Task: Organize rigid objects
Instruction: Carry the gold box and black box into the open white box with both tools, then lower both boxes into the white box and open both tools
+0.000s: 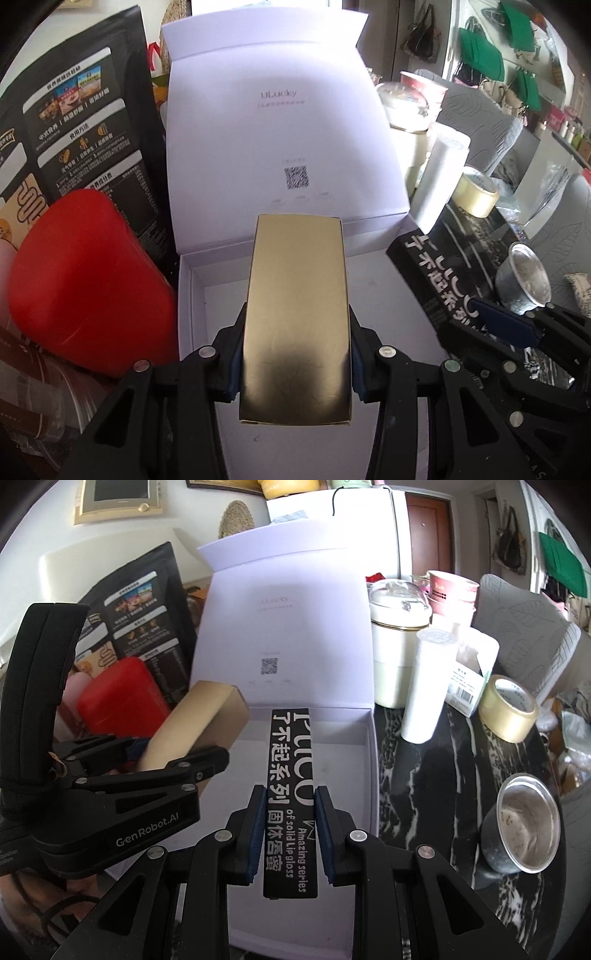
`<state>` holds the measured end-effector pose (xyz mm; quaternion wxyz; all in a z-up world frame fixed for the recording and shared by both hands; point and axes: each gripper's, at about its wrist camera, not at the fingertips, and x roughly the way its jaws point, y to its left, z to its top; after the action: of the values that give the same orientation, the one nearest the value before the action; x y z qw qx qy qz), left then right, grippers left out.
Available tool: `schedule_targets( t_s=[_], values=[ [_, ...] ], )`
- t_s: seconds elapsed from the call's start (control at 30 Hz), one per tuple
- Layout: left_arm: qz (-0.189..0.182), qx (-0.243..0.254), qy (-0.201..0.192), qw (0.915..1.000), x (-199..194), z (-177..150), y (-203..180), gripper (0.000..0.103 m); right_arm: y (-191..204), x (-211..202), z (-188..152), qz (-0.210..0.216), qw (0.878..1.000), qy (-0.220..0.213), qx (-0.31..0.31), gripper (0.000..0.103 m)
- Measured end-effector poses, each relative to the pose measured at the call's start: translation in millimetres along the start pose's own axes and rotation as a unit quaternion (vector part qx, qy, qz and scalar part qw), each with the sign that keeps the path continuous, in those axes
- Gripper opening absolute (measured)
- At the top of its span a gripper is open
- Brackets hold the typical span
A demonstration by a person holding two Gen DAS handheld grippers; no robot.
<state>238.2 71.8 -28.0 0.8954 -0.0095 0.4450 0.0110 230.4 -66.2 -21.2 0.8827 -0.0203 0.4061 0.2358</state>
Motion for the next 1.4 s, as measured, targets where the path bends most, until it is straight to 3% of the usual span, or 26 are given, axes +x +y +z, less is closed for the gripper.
schedule_targets(
  t_s=[0.4,0.93,1.07,1.1,1.23,1.3,1.4],
  values=[
    [0.010,0.007,0.041,0.9991,27.4,-10.6,-1.9,0.044,-11.2,20.5,-1.0,-0.021,0.999,0.026,0.006,0.026],
    [0.027,0.015,0.036,0.9989,24.9,-9.7,-17.5,0.044,-16.1,26.4,-7.1,-0.037,0.998,0.042,-0.001,0.026],
    [0.022,0.011,0.053,0.9983,29.0,-7.4,-17.3,0.044,-14.9,20.6,-6.4,-0.052,0.998,0.037,-0.006,0.045],
    [0.020,0.010,0.057,0.9981,30.7,-7.2,-17.9,0.044,-15.0,18.3,-6.4,-0.058,0.998,0.035,-0.007,0.046],
    [0.019,0.009,0.065,0.9977,30.7,-10.6,-19.6,0.051,-16.0,12.1,-6.8,-0.064,0.997,0.032,-0.008,0.046],
    [0.018,0.011,0.060,0.9980,26.8,-11.1,-21.4,0.069,-16.5,8.7,-7.1,-0.066,0.997,0.029,-0.006,0.046],
    [0.031,0.014,0.045,0.9984,18.0,-10.0,-23.4,0.069,-17.1,2.8,-7.6,-0.065,0.998,0.027,-0.003,0.048]
  ],
)
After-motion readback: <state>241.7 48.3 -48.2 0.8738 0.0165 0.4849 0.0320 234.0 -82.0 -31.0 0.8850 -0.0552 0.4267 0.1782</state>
